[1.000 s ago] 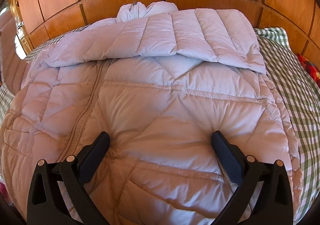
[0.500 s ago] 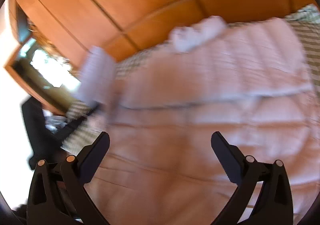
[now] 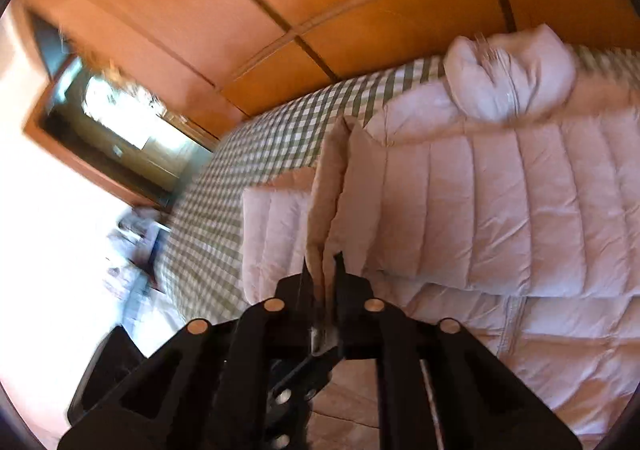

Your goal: Fold small clothes

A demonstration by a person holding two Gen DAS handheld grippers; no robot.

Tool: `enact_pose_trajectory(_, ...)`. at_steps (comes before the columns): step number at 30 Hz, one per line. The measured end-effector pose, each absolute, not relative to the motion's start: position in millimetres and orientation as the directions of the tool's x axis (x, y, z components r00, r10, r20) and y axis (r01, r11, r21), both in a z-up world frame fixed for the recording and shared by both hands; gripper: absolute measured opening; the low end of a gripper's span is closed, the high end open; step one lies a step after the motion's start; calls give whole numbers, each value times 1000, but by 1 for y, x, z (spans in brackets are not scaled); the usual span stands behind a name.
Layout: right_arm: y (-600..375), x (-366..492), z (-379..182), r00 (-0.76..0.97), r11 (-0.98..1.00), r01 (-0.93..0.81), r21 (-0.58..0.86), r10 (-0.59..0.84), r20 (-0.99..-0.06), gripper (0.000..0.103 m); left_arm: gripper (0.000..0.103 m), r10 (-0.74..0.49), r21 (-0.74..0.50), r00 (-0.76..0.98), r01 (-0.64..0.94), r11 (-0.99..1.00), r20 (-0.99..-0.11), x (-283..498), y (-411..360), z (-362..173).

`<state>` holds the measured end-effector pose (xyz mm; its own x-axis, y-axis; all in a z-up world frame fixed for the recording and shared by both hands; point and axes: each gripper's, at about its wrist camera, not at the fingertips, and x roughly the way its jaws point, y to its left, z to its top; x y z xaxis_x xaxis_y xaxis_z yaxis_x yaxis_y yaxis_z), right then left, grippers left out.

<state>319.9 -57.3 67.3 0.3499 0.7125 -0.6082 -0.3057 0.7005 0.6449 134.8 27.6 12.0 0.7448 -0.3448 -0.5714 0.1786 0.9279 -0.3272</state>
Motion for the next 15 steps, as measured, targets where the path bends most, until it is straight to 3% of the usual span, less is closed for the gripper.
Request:
enact_pose_trajectory(4,-80,328,75,426,753,-294,588,654,-625,4,7,-370,-415,734,133,900,-569,120,56,-1)
enact_pose_trajectory(9,-112,321,106,521,778,-323,540,622,-585,4,7,-279,-423,708,-30,906,-648,124,87,-26)
enact_pose_trajectory(15,-186,324,126,650,801,-240,549,552,-522,4,7,-226,-498,700,-209,842,-677,146,130,-36)
